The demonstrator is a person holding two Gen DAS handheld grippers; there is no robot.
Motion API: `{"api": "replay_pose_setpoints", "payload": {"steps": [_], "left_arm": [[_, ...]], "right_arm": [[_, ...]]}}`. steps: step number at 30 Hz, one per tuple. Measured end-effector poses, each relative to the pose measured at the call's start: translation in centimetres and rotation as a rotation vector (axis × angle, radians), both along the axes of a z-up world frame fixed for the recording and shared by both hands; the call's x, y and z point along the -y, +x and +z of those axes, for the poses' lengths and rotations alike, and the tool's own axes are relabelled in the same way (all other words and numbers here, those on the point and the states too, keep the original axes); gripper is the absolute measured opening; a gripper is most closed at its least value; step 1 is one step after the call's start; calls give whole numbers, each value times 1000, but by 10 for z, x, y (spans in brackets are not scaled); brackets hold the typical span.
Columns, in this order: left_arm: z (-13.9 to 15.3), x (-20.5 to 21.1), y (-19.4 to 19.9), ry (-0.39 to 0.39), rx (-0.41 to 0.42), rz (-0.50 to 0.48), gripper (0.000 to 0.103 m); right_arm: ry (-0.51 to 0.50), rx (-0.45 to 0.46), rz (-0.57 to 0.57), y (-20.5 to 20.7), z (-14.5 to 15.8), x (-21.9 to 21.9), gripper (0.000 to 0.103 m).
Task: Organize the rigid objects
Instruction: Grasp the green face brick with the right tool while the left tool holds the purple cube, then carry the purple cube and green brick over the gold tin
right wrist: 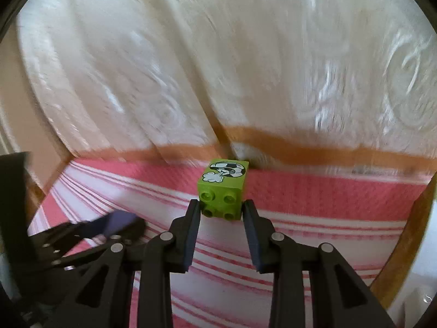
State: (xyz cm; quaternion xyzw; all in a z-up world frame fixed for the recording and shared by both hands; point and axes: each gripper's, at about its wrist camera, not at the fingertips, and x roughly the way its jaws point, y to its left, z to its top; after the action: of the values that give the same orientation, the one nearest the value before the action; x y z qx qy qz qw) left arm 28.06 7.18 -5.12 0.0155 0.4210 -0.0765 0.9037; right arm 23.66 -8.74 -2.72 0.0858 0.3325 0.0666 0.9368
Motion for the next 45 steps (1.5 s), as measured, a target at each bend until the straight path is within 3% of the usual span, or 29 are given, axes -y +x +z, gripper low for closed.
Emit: {"api": "replay_pose_setpoints", "payload": {"steps": [8, 18, 30, 45], "left_arm": [[10, -13, -19, 17, 87, 90, 39], [32, -12, -75, 59, 264, 153, 39], [37, -3, -123, 48, 296, 153, 39], [36, 3, -153, 8, 299, 142, 39]], "right_arm": [[20, 139, -42, -50, 15, 1, 35], [-16, 195, -88, -90, 16, 0, 35], [-4, 202, -123, -136, 18, 11, 35], [-28, 214, -142, -174, 19, 18, 35]]}}
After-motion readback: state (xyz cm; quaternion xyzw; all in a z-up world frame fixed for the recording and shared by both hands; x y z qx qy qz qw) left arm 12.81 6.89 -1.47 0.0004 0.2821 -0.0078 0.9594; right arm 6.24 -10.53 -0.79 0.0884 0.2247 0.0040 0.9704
